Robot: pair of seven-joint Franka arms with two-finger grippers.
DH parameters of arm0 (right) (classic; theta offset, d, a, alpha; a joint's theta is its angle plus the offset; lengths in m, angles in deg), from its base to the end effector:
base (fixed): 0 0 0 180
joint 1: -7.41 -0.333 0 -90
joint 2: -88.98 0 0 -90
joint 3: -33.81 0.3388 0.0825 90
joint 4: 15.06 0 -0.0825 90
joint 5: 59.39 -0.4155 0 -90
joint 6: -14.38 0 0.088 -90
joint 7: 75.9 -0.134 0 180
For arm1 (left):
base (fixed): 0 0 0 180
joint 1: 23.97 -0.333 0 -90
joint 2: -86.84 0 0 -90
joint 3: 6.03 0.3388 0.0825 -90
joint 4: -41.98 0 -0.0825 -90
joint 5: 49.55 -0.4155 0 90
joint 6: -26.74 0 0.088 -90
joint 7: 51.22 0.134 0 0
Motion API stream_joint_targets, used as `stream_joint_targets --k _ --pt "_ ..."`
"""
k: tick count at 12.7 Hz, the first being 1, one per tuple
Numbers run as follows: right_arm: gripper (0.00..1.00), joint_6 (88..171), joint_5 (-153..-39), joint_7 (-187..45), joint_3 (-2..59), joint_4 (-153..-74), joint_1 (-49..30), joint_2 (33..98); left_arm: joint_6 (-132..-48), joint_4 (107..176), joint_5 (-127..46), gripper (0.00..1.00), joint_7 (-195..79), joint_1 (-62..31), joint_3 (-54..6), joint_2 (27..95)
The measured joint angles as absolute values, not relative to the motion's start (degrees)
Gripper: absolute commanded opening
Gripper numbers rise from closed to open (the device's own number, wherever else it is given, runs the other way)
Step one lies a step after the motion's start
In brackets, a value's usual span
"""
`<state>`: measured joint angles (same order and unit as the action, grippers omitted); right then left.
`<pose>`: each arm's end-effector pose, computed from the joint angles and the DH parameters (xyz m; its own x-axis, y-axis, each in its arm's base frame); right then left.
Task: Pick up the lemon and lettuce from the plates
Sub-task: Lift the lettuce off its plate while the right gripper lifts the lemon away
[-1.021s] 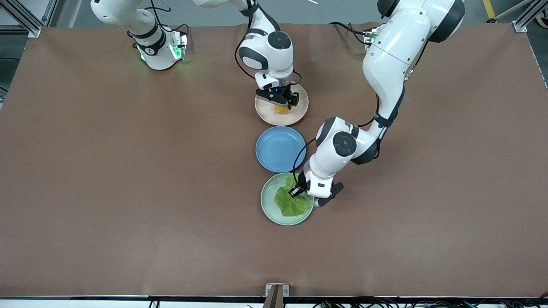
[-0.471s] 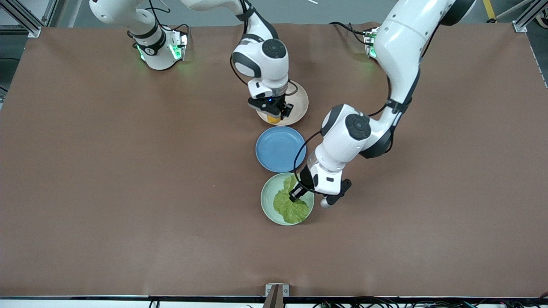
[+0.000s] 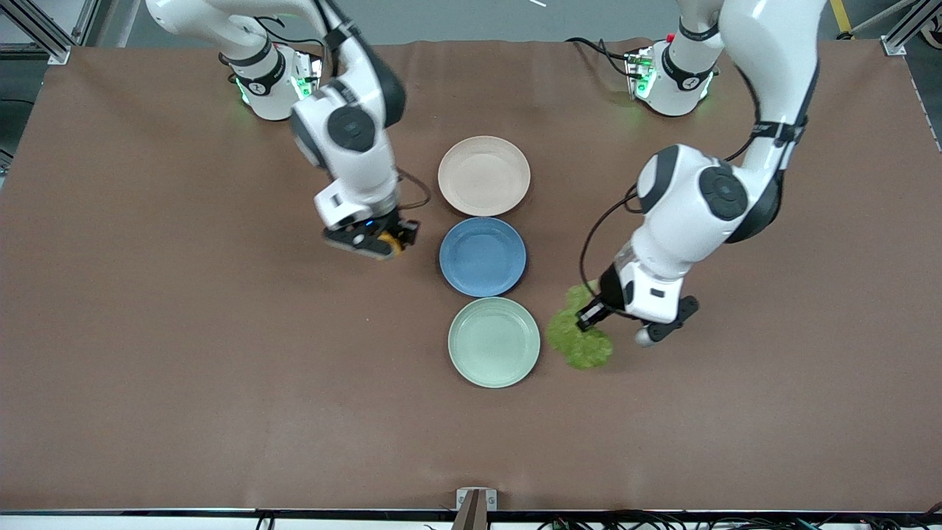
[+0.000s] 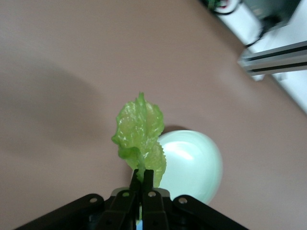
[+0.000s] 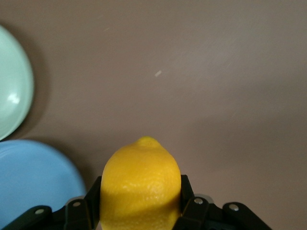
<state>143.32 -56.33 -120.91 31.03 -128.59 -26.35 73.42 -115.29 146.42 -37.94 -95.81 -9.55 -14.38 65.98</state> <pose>0.5433 0.3240 0.3053 0.9777 -0.2071 0.0361 -0.2085 -0.9772 0.0409 0.6542 -0.2694 0.3473 0.8534 0.5196 0.0409 0.4766 -0.8097 0.3424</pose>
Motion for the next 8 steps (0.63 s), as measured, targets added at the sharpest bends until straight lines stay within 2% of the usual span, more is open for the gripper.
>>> stream_joint_targets --k 4,8 --pt "0.0 144.84 -57.24 -99.32 30.99 -132.81 -13.31 73.19 -117.07 160.32 -37.94 0.0 -83.28 -14.66 -14.39 70.0" --pt "0.0 151.93 -57.26 -88.85 31.13 -138.66 -7.89 73.0 -126.56 169.82 -37.94 0.0 -77.63 -16.12 -14.47 70.32"
